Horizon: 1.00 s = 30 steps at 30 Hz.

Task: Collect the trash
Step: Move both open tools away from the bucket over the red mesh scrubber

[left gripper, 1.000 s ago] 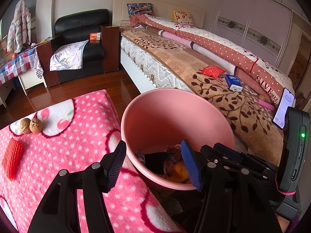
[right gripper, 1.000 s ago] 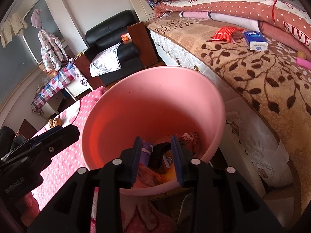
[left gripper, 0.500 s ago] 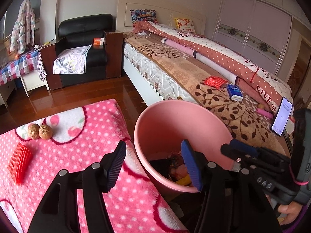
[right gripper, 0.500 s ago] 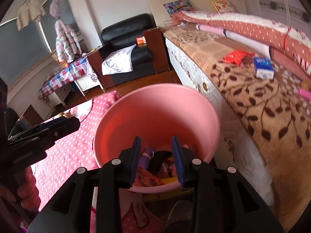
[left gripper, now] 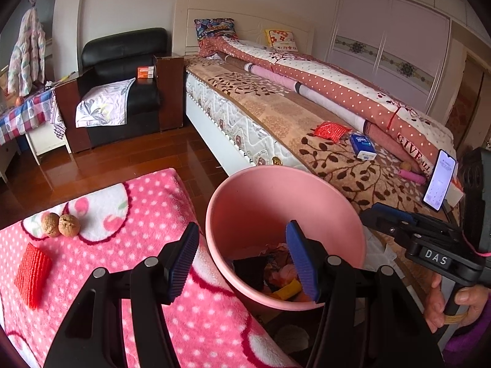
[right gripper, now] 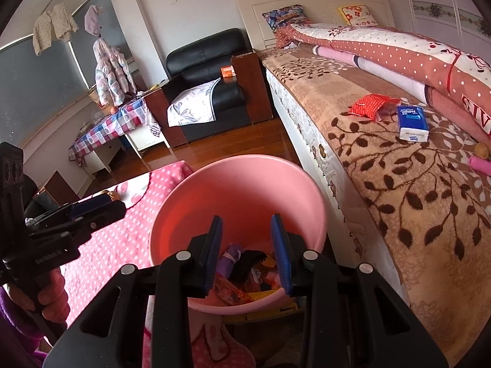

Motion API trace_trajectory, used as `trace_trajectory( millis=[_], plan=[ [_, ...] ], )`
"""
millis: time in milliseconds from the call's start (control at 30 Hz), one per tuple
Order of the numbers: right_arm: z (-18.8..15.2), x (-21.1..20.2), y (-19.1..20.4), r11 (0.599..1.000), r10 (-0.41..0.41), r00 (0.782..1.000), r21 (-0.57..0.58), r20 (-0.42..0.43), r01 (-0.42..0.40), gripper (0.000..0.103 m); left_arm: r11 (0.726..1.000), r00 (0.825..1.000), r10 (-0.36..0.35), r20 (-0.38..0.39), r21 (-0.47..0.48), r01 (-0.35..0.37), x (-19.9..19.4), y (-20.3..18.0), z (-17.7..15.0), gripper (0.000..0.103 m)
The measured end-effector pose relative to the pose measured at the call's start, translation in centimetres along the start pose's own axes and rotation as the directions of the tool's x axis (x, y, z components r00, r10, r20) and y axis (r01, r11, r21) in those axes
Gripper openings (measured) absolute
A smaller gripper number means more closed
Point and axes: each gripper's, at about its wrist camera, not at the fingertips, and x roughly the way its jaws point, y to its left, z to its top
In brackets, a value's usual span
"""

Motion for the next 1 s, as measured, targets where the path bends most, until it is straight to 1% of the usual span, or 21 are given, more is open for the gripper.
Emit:
trace_trajectory(
  millis=[167,300,500,667,1000],
  plan=[
    [0.1,0.8,-0.9,1.000,0.026,1.000,0.013,0.005,-0.026,0.033,1.000,1.000,0.009,-0.024,0.019,-0.009,0.8,0.1,-0.1,0.058],
    [0.2,1.4,-1.3,0.999,0.040,0.999,0.012,-0.002,-0.040,0.033,1.000,0.999,0.010,-0.040,0.011,-0.010,1.5,0.4,-0.2,0.058],
    [-0.2,1.9,-0.6,0.998,0.057,0.998,0.005,-0.011,-0.057,0.033,1.000,0.999,0.015,-0.043,-0.002,-0.015,1.6,0.7,-0.4,0.058],
    [-1.0,2.0,1.5,0.998,0.056,0.998,-0.010,-0.021,-0.056,0.033,1.000,0.999,0.027,-0.025,-0.013,-0.028,0.2,1.5,-0.8,0.058],
    [-3.7,1.3,6.2,0.999,0.054,0.998,0.007,-0.042,-0.054,0.033,0.994,0.996,0.081,-0.041,-0.073,-0.084,-2.9,5.1,-3.6,0.058]
  ],
)
